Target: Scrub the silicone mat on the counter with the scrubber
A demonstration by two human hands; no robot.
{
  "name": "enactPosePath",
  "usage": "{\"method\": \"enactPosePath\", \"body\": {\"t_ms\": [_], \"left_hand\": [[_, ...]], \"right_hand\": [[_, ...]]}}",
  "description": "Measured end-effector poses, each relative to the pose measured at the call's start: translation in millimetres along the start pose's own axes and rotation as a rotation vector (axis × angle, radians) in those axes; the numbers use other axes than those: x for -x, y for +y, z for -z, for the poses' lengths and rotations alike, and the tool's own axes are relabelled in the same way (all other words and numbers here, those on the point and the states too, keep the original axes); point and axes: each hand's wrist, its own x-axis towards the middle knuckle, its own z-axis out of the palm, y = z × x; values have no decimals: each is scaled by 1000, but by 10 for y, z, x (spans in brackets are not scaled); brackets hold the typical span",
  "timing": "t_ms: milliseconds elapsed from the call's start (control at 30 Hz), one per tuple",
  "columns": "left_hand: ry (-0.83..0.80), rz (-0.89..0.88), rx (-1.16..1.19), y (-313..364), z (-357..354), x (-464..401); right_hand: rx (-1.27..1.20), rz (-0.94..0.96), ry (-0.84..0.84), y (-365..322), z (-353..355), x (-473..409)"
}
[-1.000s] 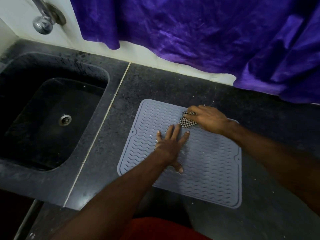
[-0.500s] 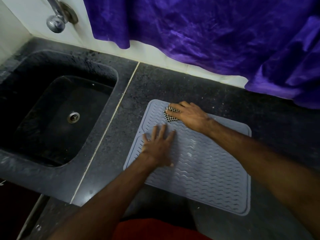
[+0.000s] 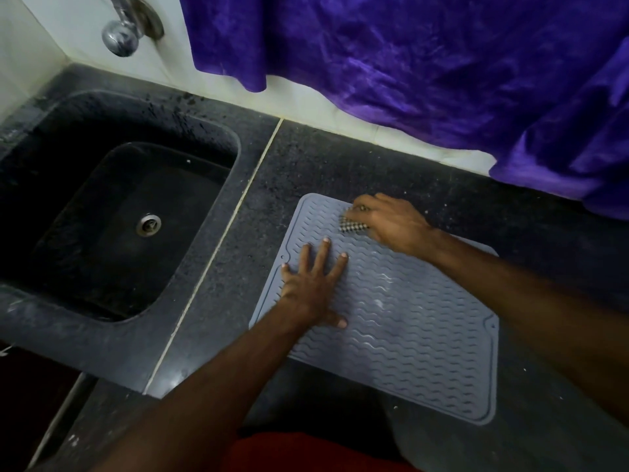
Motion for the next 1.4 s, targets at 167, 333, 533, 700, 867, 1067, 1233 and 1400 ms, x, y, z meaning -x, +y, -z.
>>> {"method": "enactPosePath", "body": {"t_ms": [167,333,533,700,867,1067,1233,1400], "left_hand": [[6,-8,21,-7,-2,-5],[-2,-15,26,-30,-13,-1],[5,-11,27,-9,-11,9],[-6,-7,21,5,29,28],[-6,-8,21,-1,23,25],[-9,-14,29,-9,22,27],[-5,-12,40,-3,26,40],[-1,-16,54,-12,11,44]], "right_hand": [[77,44,3,-343,5,-360],[145,87,-76,100,-120,171],[66,43,-27,40,120,35],[69,100,43,-528,214,-637],[138,149,-4,-329,19,-390],[150,129,-87,-69,53,-79],[-10,134,64,-515,124,-565],[20,165,37,-358,-49,-391]]}}
